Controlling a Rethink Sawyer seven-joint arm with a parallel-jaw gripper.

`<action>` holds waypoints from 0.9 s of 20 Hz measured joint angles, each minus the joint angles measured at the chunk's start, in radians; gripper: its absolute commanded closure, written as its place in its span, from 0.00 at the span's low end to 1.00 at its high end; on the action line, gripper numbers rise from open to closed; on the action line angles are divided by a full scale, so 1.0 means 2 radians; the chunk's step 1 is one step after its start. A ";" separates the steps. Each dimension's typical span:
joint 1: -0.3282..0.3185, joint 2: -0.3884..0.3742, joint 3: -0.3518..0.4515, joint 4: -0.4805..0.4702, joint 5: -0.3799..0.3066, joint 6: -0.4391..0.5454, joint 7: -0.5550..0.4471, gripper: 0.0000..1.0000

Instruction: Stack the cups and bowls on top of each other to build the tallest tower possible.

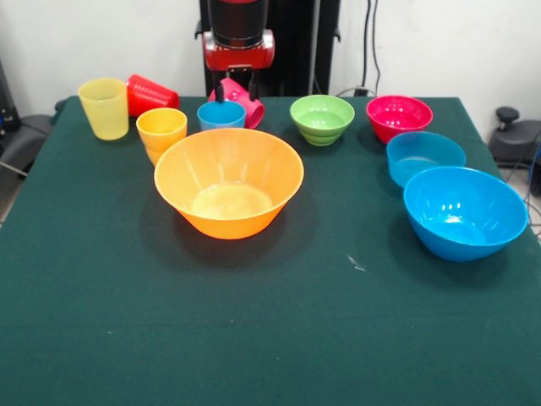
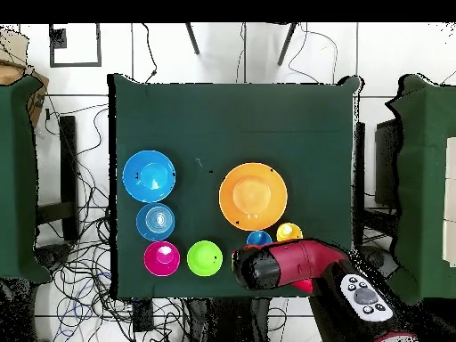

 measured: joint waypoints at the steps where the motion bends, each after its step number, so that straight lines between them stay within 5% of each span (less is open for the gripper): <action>1: 0.000 0.000 0.000 0.000 0.000 0.000 0.000 0.00; 18: -0.003 0.016 0.007 -0.014 0.000 0.000 0.000 0.00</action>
